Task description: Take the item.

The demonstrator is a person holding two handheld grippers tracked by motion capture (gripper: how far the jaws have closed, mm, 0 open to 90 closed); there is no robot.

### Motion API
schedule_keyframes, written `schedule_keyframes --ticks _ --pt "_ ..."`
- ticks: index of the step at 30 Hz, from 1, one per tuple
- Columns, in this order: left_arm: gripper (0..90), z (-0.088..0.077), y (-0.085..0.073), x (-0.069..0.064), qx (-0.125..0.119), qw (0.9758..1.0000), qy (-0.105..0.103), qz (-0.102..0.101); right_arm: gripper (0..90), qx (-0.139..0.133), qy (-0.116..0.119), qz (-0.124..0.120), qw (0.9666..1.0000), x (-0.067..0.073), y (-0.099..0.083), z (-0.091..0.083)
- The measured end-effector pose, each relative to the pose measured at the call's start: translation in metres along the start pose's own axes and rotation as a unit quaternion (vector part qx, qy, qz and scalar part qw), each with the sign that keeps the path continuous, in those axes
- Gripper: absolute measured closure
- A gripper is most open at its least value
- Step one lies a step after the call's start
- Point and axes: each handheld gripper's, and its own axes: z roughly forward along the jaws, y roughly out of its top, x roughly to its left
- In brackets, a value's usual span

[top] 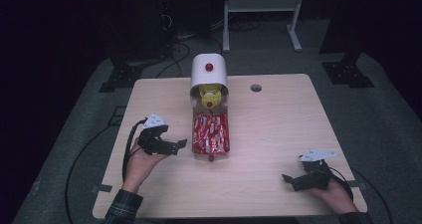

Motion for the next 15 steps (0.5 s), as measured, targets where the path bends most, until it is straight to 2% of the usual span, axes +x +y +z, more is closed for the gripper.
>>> schedule_keyframes --ticks 4,7,15 --pt "5.5 0.004 0.005 -0.001 -0.001 1.0000 -0.002 0.002 0.3 0.000 0.000 0.000 1.0000 0.000 0.000 0.000" --pt "6.8 0.008 0.009 -0.002 0.000 0.9999 -0.012 0.003 0.3 0.000 0.000 0.000 1.0000 0.000 0.000 0.000" --pt "9.0 0.013 0.016 -0.003 -0.006 0.9998 -0.015 0.006 0.4 0.000 0.000 0.000 1.0000 0.000 0.000 0.000"
